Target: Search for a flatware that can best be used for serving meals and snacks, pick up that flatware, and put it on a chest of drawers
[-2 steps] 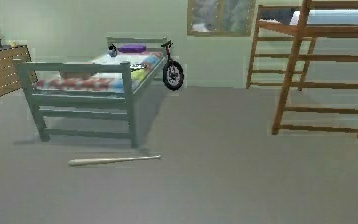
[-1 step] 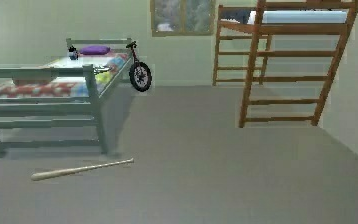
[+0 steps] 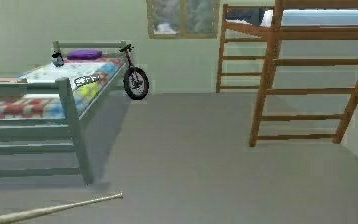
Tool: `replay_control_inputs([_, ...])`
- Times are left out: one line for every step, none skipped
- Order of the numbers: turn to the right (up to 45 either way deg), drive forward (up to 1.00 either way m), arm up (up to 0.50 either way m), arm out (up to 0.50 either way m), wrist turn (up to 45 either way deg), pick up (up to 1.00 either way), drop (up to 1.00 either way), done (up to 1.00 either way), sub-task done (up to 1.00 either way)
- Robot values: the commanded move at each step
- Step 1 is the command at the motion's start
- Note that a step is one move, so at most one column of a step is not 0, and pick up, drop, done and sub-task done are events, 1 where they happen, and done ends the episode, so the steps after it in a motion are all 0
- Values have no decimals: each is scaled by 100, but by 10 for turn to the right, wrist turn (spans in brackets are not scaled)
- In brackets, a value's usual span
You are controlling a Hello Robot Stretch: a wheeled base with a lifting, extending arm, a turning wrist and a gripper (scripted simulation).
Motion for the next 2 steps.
replay_control_inputs([360,0,0,0,0,0,0,0,0])
replay_control_inputs([0,15,0,0,0,0,0,0,0])
